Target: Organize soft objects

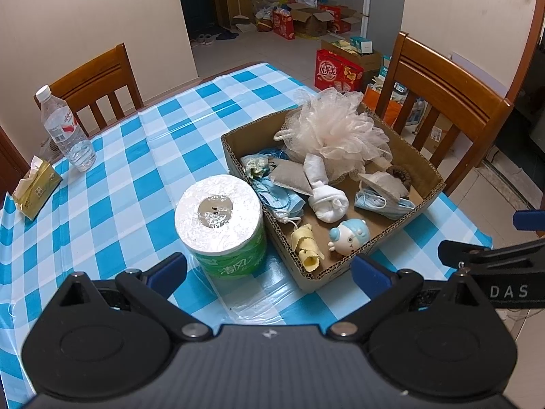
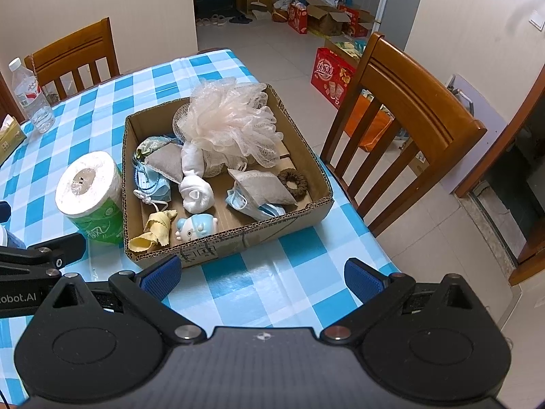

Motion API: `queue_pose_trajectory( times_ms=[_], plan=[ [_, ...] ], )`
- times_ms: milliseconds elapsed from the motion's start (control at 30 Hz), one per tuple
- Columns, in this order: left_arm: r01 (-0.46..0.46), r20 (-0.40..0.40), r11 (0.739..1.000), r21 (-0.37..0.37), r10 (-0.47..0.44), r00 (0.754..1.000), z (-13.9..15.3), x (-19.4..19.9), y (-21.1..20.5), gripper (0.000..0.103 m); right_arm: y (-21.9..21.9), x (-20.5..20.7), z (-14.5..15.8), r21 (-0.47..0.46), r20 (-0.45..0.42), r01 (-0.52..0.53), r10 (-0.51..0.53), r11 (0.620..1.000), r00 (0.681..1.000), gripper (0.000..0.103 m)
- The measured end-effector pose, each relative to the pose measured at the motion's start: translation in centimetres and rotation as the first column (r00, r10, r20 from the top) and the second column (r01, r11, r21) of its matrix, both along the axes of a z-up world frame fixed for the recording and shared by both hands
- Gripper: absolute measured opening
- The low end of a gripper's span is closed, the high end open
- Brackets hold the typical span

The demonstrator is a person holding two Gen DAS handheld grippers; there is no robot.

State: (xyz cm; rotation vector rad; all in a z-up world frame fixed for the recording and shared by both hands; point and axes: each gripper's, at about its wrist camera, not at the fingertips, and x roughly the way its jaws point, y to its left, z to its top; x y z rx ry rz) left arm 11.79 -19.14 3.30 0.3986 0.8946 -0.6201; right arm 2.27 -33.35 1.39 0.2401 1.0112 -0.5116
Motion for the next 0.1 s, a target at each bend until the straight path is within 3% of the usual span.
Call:
queue_pose_trajectory(
  times_ms=[100],
  plan=[
    [0.001,0.000,1.000,0.000,-0.001,1.000,-0.01,-0.02,-0.02,0.102,-0.01,0.01,-0.03,-0.003,-0.003,-0.003,0.003,1.000,1.000,0.103]
  ],
)
